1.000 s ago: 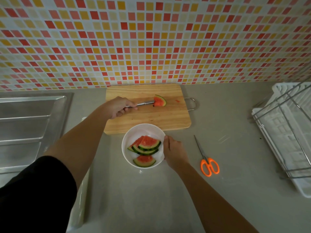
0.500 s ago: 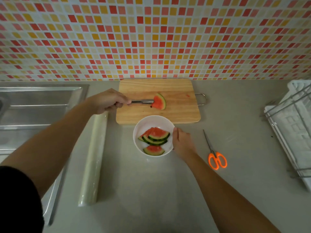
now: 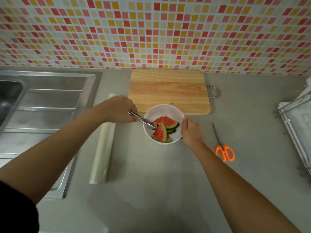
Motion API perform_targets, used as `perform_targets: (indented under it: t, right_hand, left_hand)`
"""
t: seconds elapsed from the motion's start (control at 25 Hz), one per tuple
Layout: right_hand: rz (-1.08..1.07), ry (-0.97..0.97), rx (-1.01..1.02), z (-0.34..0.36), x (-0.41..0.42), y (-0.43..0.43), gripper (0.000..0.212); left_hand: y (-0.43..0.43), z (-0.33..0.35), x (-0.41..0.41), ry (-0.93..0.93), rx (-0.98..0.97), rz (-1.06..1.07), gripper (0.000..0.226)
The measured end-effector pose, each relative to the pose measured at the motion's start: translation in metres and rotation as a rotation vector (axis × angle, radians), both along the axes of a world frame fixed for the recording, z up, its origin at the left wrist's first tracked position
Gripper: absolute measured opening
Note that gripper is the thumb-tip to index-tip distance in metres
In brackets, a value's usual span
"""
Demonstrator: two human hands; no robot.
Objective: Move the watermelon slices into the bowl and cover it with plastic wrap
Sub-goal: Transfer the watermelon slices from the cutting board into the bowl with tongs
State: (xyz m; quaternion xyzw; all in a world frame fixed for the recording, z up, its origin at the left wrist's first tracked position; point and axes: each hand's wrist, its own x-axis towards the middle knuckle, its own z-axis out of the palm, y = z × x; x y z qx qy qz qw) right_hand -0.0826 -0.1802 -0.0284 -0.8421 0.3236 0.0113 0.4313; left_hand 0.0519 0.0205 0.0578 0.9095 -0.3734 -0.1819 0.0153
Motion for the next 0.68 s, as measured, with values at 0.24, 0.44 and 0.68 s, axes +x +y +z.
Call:
perform_targets:
  t: [0.24, 0.44, 0.68]
  right_hand:
    - [0.013, 0.020, -0.016, -0.003, 0.002, -0.003, 0.041]
    - [0.016, 0.021, -0.065, -0.009, 0.000, -0.006, 0.035]
    - [0.053, -0.014, -0.062, -0.011, -0.002, -0.011, 0.033]
  left_hand:
    - [-0.014, 0.005, 0.038, 0.065, -0.329, 0.340, 0.027]
    - [-0.063, -0.068, 0.049, -0.001, -0.422, 0.739, 0.032]
    - [-0.086, -0.106, 0.058, -0.087, -0.376, 0.815, 0.038]
